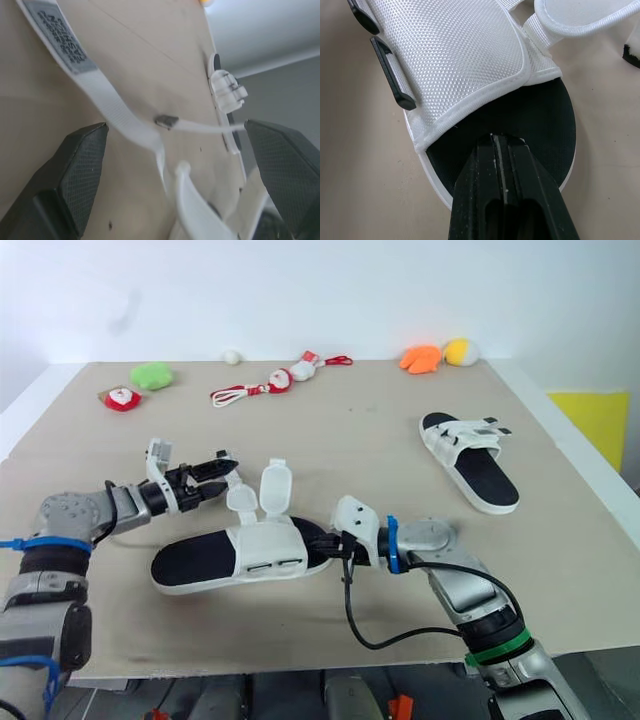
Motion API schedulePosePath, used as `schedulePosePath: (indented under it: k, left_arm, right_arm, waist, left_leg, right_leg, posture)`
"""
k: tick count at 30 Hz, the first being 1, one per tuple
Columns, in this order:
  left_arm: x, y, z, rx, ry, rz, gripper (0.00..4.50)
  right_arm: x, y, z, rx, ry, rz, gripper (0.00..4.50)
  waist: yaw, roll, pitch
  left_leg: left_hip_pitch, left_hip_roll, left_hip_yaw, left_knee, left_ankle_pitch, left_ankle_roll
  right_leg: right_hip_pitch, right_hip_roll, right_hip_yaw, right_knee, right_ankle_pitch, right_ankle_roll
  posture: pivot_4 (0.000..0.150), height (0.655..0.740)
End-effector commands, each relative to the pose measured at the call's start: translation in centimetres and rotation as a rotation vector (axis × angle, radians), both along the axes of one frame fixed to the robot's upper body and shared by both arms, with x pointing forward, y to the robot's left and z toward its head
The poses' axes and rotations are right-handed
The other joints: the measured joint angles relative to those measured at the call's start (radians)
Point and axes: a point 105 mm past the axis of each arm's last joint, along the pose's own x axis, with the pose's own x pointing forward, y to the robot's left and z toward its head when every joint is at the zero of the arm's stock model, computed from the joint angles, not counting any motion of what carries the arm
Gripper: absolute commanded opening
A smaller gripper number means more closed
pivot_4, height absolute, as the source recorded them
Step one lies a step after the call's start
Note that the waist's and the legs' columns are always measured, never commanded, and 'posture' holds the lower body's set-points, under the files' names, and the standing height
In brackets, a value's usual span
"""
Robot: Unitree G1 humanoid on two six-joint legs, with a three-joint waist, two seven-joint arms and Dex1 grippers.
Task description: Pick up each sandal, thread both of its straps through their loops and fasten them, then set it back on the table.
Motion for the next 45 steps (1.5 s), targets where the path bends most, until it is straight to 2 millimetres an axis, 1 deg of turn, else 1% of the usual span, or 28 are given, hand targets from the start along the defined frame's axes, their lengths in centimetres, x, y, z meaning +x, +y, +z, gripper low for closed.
schedulePosePath:
  k: [1, 3, 5, 6, 7, 8, 9, 10, 12, 13, 14, 16, 18, 20, 23, 25, 26, 28, 29, 31, 33, 37, 40, 42, 43, 44, 45]
  left_arm:
    - [0.9, 0.2, 0.8, -0.011, -0.033, 0.022, 4.50]
    - [1.1, -0.2, 0.8, -0.001, -0.044, 0.015, 4.50]
    - [1.3, -0.2, 0.7, 0.027, -0.058, 0.016, 3.93]
    - [1.3, -0.2, 0.6, 0.047, -0.068, 0.013, 3.79]
    - [1.2, -0.3, 0.6, 0.068, -0.085, 0.006, 3.14]
    - [1.2, -0.5, 1.1, 0.101, -0.136, -0.010, 2.71]
    - [1.0, -0.8, 2.3, 0.141, -0.246, -0.033, 2.35]
    - [0.7, -1.2, 3.6, 0.163, -0.340, -0.057, 2.16]
    - [0.1, -1.7, 5.4, 0.241, -0.508, -0.090, 1.29]
    - [-0.4, -2.1, 6.2, 0.292, -0.606, -0.112, 1.00]
    - [-1.2, -2.7, 7.1, 0.318, -0.693, -0.146, 0.52]
    - [-3.5, -4.1, 8.8, 0.391, -0.893, -0.230, 0.07]
    - [-5.7, -4.9, 9.9, 0.451, -1.077, -0.291, 0.07]
    - [-7.5, -5.3, 9.7, 0.582, -1.252, -0.355, 0.07]
    - [-9.3, -5.7, 7.9, 0.848, -1.511, -0.459, 0.07]
    - [-10.7, -6.1, 6.6, 1.017, -1.750, -0.543, 0.07]
    - [-11.6, -6.3, 5.8, 1.089, -1.896, -0.598, 0.07]
    - [-12.7, -6.1, 4.2, 1.176, -2.127, -0.682, 0.07]
    - [-13.0, -6.0, 3.6, 1.192, -2.210, -0.704, 0.07]
    - [-13.3, -5.8, 3.3, 1.190, -2.340, -0.694, 0.07]
    - [-13.5, -5.8, 3.2, 1.176, -2.414, -0.674, 0.07]
    - [-13.8, -5.9, 3.3, 1.135, -2.489, -0.627, 0.07]
    - [-13.4, -5.5, 3.3, 1.141, -2.415, -0.591, 0.07]
    - [-13.2, -5.2, 3.4, 1.124, -2.300, -0.568, 0.45]
    - [-13.1, -5.1, 3.3, 1.123, -2.235, -0.583, 0.79]
    - [-13.2, -4.9, 3.4, 1.109, -2.154, -0.573, 1.39]
    - [-13.5, -4.8, 3.5, 1.098, -2.096, -0.578, 1.75]
  right_arm:
    - [-0.3, -0.2, -1.1, -0.033, 0.039, -0.013, 0.13]
    - [-0.3, -0.2, -1.1, -0.033, 0.036, -0.015, 0.13]
    - [-0.3, -0.2, -1.0, -0.030, 0.036, -0.019, 0.00]
    - [-0.3, -0.2, -1.0, -0.030, 0.035, -0.020, 0.00]
    - [-0.4, -0.2, -1.0, -0.029, 0.034, -0.021, 0.00]
    - [-0.4, -0.2, -1.0, -0.028, 0.034, -0.021, 0.00]
    - [-0.5, -0.2, -1.0, -0.028, 0.032, -0.019, 0.00]
    - [-0.6, -0.1, -1.1, -0.030, 0.032, -0.015, 0.00]
    - [-0.7, -0.1, -1.2, -0.036, 0.034, -0.008, 0.00]
    - [-0.7, -0.1, -1.2, -0.040, 0.034, -0.006, 0.00]
    - [-0.7, -0.2, -1.2, -0.043, 0.034, -0.004, 0.00]
    - [-0.7, -0.2, -1.1, -0.046, 0.036, 0.000, 0.00]
    - [-0.8, -0.2, -1.1, -0.051, 0.038, 0.005, 0.00]
    - [-0.9, -0.2, -1.2, -0.057, 0.042, 0.010, 0.00]
    - [-1.1, -0.2, -1.3, -0.062, 0.047, 0.020, 0.00]
    - [-1.2, -0.1, -1.4, -0.066, 0.051, 0.028, 0.00]
    - [-1.3, -0.1, -1.4, -0.068, 0.051, 0.031, 0.00]
    - [-1.3, 0.0, -1.4, -0.070, 0.050, 0.037, 0.00]
    - [-1.3, 0.1, -1.4, -0.071, 0.049, 0.040, 0.00]
    - [-1.2, 0.1, -1.4, -0.073, 0.047, 0.045, 0.00]
    - [-1.2, 0.2, -1.3, -0.074, 0.046, 0.047, 0.00]
    - [-1.2, 0.1, -1.3, -0.079, 0.043, 0.053, 0.00]
    - [-1.1, 0.1, -1.2, -0.081, 0.039, 0.055, 0.00]
    - [-1.0, 0.0, -1.1, -0.081, 0.036, 0.054, 0.00]
    - [-1.0, 0.0, -1.1, -0.080, 0.035, 0.054, 0.00]
    - [-1.0, 0.0, -1.1, -0.079, 0.034, 0.053, 0.00]
    - [-1.0, 0.0, -1.1, -0.079, 0.034, 0.052, 0.00]
  waist:
    - [-0.001, 0.000, 0.000]
    - [-0.001, 0.000, 0.000]
    - [-0.001, 0.000, 0.000]
    - [-0.001, 0.000, 0.000]
    - [-0.001, 0.000, 0.000]
    - [-0.001, 0.000, 0.000]
    - [-0.001, 0.000, 0.000]
    - [-0.002, 0.000, 0.000]
    - [-0.002, 0.000, 0.000]
    - [-0.002, 0.000, 0.000]
    - [-0.004, 0.000, 0.000]
    - [-0.006, 0.000, 0.000]
    - [-0.004, 0.000, 0.000]
    - [-0.006, 0.000, 0.000]
    - [-0.003, 0.000, 0.000]
    - [-0.003, 0.000, 0.000]
    - [-0.002, 0.000, 0.000]
    - [0.001, 0.000, 0.000]
    - [0.001, 0.000, 0.000]
    - [0.002, 0.000, 0.000]
    - [0.002, 0.000, 0.000]
    - [0.001, 0.000, 0.000]
    - [0.001, 0.000, 0.000]
    - [0.001, 0.000, 0.000]
    - [-0.002, 0.000, 0.000]
    - [-0.003, 0.000, 0.000]
    - [-0.003, 0.000, 0.000]
  left_leg:
    - [0.000, 0.000, 0.000, -0.001, 0.000, 0.000]
    - [0.000, 0.000, 0.000, -0.002, 0.000, 0.000]
    - [0.001, 0.000, 0.000, -0.002, 0.000, 0.000]
    - [0.001, 0.000, 0.000, -0.003, 0.000, 0.000]
    - [0.001, 0.000, 0.000, -0.003, 0.000, 0.000]
    - [0.000, 0.000, 0.000, -0.004, 0.000, 0.000]
    - [0.000, 0.000, 0.000, -0.005, 0.000, 0.000]
    - [0.000, 0.000, 0.000, -0.006, 0.000, 0.000]
    - [0.000, 0.000, 0.000, -0.010, 0.002, -0.004]
    - [0.000, 0.000, 0.000, -0.010, 0.002, -0.004]
    - [0.000, 0.000, 0.000, -0.010, 0.002, -0.004]
    - [0.000, 0.000, 0.000, -0.013, 0.002, -0.005]
    - [0.000, 0.000, 0.001, -0.013, 0.001, -0.006]
    - [0.001, 0.000, 0.001, -0.013, 0.001, -0.006]
    - [0.001, 0.001, 0.002, -0.014, 0.001, -0.006]
    - [0.001, 0.001, 0.003, -0.013, 0.001, -0.006]
    - [0.002, 0.000, 0.003, -0.013, 0.001, -0.006]
    - [0.001, 0.000, 0.004, -0.013, 0.001, -0.006]
    - [0.001, 0.000, 0.005, -0.013, 0.001, -0.006]
    - [0.001, -0.001, 0.006, -0.013, 0.001, -0.006]
    - [0.001, -0.001, 0.006, -0.013, 0.001, -0.006]
    - [0.001, -0.001, 0.006, -0.014, 0.001, -0.006]
    - [0.001, 0.000, 0.006, -0.014, 0.001, -0.005]
    - [0.001, 0.000, 0.006, -0.014, 0.001, -0.005]
    - [0.001, 0.000, 0.006, -0.014, 0.001, -0.005]
    - [0.001, 0.000, 0.006, -0.014, 0.001, -0.005]
    - [0.001, 0.000, 0.006, -0.014, 0.001, -0.005]
  right_leg:
    - [0.000, 0.000, 0.000, 0.000, 0.000, 0.000]
    - [0.000, 0.000, 0.000, 0.000, 0.000, 0.000]
    - [0.000, 0.000, 0.000, 0.000, 0.000, 0.000]
    - [0.000, 0.000, 0.000, -0.001, 0.000, 0.000]
    - [0.000, 0.000, 0.000, -0.001, 0.000, 0.000]
    - [0.000, 0.000, 0.000, -0.003, 0.000, 0.000]
    - [0.000, 0.000, 0.000, -0.004, 0.000, 0.001]
    - [0.000, 0.000, 0.000, -0.005, 0.001, 0.001]
    - [0.000, -0.001, 0.000, -0.006, 0.002, 0.004]
    - [0.000, 0.000, 0.000, -0.006, 0.002, 0.004]
    - [0.000, 0.000, 0.000, -0.006, 0.002, 0.004]
    - [-0.001, -0.001, 0.001, -0.007, 0.002, 0.004]
    - [-0.001, -0.001, 0.001, -0.007, 0.001, 0.003]
    - [-0.001, -0.001, 0.002, -0.008, 0.001, 0.002]
    - [-0.001, -0.001, 0.002, -0.008, -0.002, -0.003]
    - [-0.001, -0.001, 0.003, -0.008, -0.002, -0.003]
    - [-0.001, -0.002, 0.003, -0.009, -0.002, -0.003]
    - [-0.001, -0.003, 0.003, -0.010, -0.002, -0.003]
    - [0.000, -0.004, 0.004, -0.010, -0.002, -0.003]
    - [-0.001, -0.004, 0.005, -0.010, -0.002, -0.003]
    - [-0.001, -0.004, 0.005, -0.010, -0.002, -0.002]
    - [-0.001, -0.004, 0.005, -0.010, -0.002, -0.002]
    - [-0.001, -0.003, 0.005, -0.010, -0.002, -0.001]
    - [-0.001, -0.003, 0.005, -0.010, -0.001, 0.000]
    - [-0.001, -0.003, 0.005, -0.010, -0.001, 0.000]
    - [-0.001, -0.003, 0.005, -0.009, -0.001, 0.000]
    - [-0.001, -0.003, 0.004, -0.009, -0.002, -0.001]
  posture:
    - [0.150, 0.7400]
    - [0.150, 0.7400]
    - [0.150, 0.7400]
    - [0.150, 0.7400]
    - [0.150, 0.7400]
    - [0.150, 0.7400]
    - [0.150, 0.7400]
    - [0.150, 0.7400]
    - [0.150, 0.7400]
    - [0.150, 0.7400]
    - [0.150, 0.7400]
    - [0.150, 0.7400]
    - [0.150, 0.7400]
    - [0.150, 0.7400]
    - [0.150, 0.7400]
    - [0.150, 0.7400]
    - [0.150, 0.7400]
    - [0.150, 0.7400]
    - [0.150, 0.7400]
    - [0.150, 0.7400]
    - [0.150, 0.7400]
    - [0.150, 0.7400]
    - [0.150, 0.7400]
    - [0.150, 0.7400]
    - [0.150, 0.7400]
    - [0.150, 0.7400]
    - [0.150, 0.7400]
